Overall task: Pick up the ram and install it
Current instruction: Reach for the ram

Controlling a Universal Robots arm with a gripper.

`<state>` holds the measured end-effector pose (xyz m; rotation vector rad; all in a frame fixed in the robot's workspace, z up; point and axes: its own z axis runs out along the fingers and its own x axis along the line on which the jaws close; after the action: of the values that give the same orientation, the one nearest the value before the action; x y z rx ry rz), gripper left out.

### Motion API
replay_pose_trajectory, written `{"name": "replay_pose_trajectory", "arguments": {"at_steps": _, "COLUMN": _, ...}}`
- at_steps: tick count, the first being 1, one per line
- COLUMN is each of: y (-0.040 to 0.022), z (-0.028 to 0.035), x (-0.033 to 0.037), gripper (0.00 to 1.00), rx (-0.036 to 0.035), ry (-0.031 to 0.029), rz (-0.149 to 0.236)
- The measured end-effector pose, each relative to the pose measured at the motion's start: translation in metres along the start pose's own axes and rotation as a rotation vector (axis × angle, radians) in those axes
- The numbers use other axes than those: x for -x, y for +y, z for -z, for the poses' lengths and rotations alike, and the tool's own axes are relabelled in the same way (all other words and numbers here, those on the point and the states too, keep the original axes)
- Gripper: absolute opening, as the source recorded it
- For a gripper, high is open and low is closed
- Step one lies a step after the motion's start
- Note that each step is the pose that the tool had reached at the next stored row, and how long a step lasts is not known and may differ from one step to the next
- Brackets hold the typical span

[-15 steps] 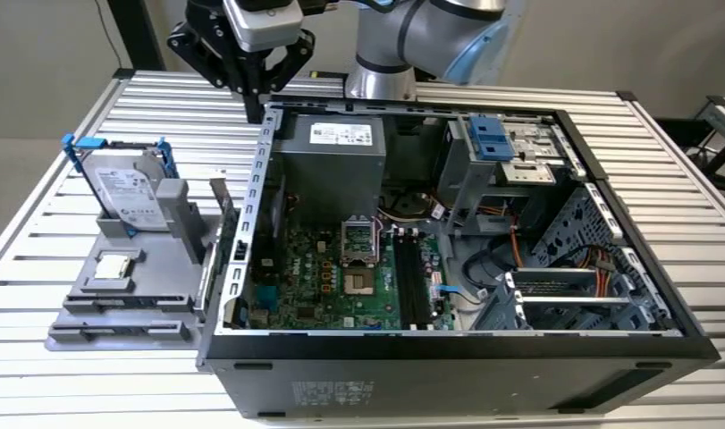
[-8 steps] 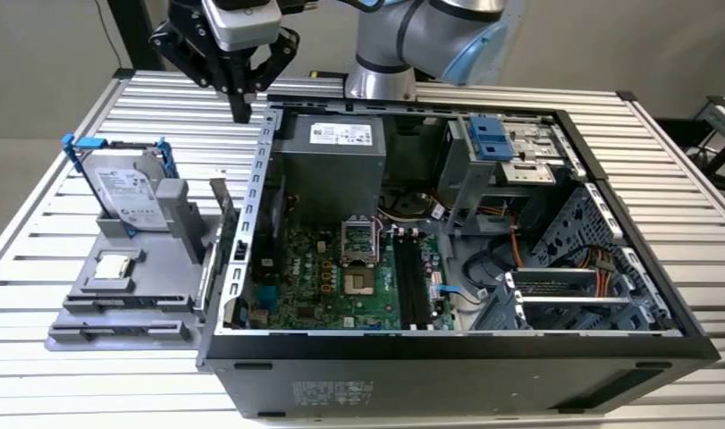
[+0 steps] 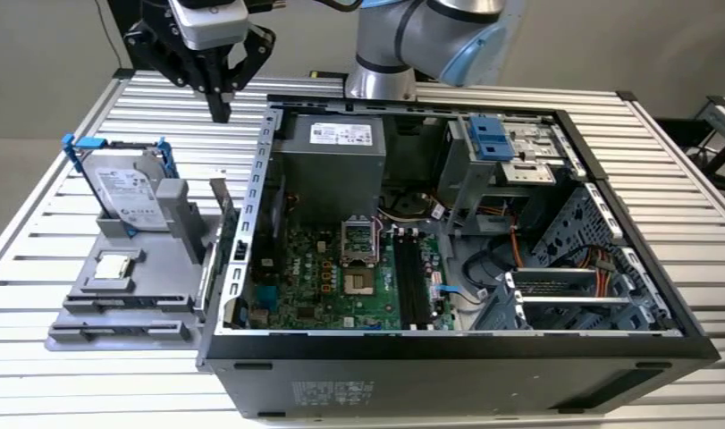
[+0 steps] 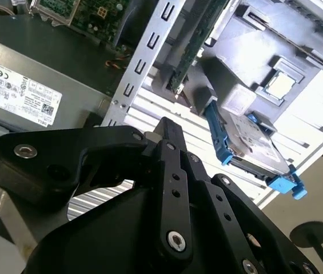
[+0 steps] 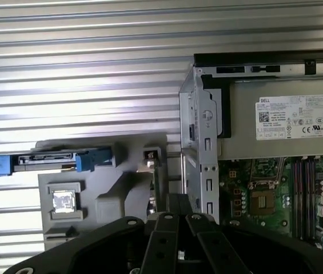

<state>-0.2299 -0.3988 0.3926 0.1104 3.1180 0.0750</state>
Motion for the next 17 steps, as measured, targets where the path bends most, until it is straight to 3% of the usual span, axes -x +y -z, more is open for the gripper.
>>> {"name": "replay_pose_trajectory", "arguments": {"at_steps": 17, "y": -0.0034, "z": 0.0011, "x": -0.0488, "gripper": 0.0, "rx": 0.0, "ry": 0.0, "rz": 0.0}}
